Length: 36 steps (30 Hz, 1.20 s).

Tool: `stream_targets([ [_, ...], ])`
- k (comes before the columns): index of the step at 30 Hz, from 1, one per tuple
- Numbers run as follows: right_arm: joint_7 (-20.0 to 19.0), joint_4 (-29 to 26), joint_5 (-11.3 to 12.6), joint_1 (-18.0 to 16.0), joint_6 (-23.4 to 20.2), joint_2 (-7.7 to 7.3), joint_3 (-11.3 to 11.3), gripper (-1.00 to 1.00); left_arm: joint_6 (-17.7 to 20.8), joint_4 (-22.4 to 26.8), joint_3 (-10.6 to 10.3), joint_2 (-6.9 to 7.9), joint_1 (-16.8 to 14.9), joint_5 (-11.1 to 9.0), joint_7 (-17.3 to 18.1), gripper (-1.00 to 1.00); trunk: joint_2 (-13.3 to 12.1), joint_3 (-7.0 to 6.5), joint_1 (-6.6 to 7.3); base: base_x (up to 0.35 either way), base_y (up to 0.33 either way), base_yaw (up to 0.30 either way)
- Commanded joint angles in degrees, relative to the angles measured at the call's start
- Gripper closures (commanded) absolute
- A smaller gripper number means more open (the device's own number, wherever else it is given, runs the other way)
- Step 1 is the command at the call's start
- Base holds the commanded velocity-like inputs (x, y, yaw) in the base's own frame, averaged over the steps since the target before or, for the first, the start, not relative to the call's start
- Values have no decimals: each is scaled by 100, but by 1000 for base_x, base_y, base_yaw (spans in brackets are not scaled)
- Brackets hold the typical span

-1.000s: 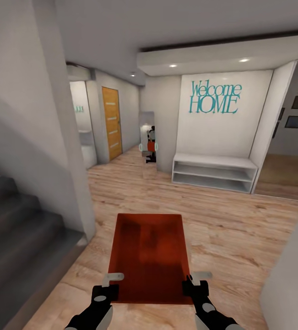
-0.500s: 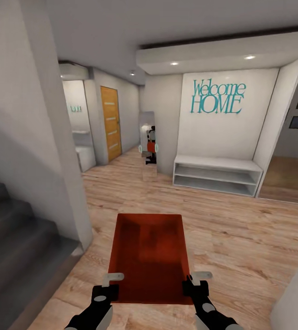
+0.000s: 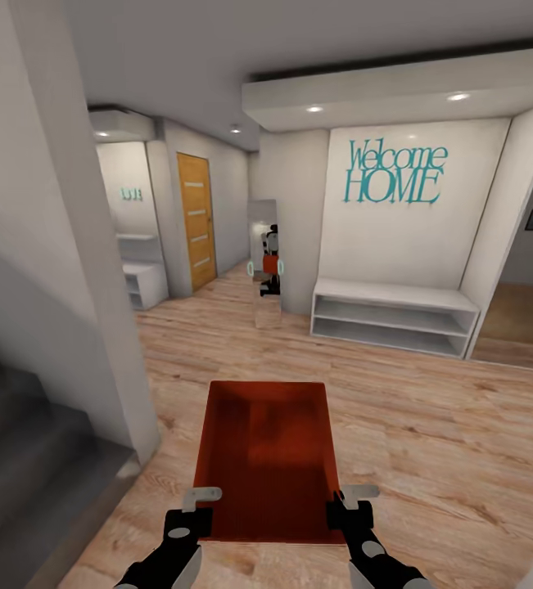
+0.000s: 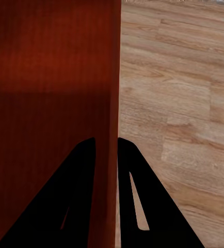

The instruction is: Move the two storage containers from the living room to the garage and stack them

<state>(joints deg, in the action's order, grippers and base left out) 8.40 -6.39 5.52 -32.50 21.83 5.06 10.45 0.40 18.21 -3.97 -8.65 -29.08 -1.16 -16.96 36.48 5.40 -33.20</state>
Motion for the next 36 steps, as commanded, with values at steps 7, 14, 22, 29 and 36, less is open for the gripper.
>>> stream_targets([
  [7,17,-11,9,-10,392,-21,10,100,12,-20,-95,30,-1,-95,-70,100,8,10,-5,320,0,0],
  [14,18,-11,11,-10,392,-23,10,100,12,-20,-95,30,-1,-95,-70,100,8,10,-5,320,0,0],
  [22,16,-11,15,-10,392,-23,10,100,12,-20,-95,30,-1,-95,-70,100,8,10,-5,320,0,0],
  [29,16,-10,7,-10,392,-16,15,100,12,-20,-95,30,-1,-95,-70,100,8,10,-5,320,0,0],
  [36,17,-11,11,-10,392,-19,10,100,12,-20,-95,30,-1,-95,-70,100,8,10,-5,320,0,0],
])
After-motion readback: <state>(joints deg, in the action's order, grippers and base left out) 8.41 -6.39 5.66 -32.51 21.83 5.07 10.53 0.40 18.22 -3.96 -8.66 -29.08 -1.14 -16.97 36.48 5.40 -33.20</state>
